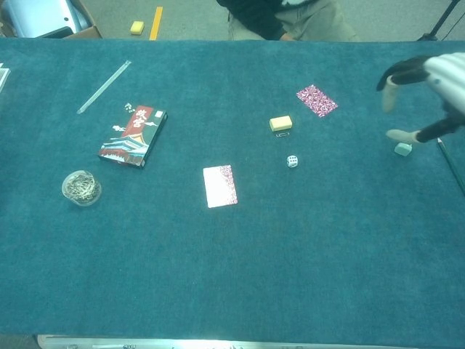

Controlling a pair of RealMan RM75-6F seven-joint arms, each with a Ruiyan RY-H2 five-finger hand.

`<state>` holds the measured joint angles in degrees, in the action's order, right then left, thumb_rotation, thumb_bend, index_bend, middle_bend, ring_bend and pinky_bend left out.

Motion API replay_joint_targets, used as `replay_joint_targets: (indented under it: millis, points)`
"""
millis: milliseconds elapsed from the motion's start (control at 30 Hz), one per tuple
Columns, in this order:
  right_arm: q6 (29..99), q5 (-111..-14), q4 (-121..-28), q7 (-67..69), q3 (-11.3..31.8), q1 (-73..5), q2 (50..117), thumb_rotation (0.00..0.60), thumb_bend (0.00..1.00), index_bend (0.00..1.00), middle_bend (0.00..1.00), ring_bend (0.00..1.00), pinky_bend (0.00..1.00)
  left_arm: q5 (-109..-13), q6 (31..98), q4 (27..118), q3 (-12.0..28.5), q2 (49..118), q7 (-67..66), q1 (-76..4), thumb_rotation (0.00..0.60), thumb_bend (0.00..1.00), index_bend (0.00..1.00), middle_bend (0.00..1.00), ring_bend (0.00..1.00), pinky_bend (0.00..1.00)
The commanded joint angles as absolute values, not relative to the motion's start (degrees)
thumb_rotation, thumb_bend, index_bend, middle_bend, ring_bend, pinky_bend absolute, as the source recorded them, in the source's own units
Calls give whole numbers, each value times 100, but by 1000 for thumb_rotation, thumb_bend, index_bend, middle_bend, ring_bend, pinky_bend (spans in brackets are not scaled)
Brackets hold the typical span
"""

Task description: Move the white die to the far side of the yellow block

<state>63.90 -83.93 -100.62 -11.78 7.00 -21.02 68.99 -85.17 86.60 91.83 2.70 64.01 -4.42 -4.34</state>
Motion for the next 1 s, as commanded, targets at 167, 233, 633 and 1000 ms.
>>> replay_joint_targets:
  millis: [167, 233, 633, 1000]
  points:
    - [5595, -7637, -9800, -1923, 883, -2771, 7540, 600, 163, 563, 336, 141, 17, -8465, 8611, 9067, 265, 6405, -299, -421, 600, 267, 242, 202, 132, 134]
    - [5469, -7554, -9646, -2022, 882, -2912, 7721, 600, 163, 563, 332, 114, 1, -8464, 8608, 9042, 266, 6403, -259, -419, 600, 267, 242, 202, 132, 134]
    - [5225, -7265, -8714, -2552, 856, -3492, 8684, 600, 165, 563, 188, 0, 0, -8458, 8572, 8890, 270, 6451, -99, -427, 600, 267, 242, 201, 132, 134]
    - [5395, -7484, -7951, -2556, 684, -3671, 9392, 600, 275, 559, 153, 0, 0, -8475, 8481, 8816, 275, 6458, -22, -487, 600, 267, 242, 199, 133, 134]
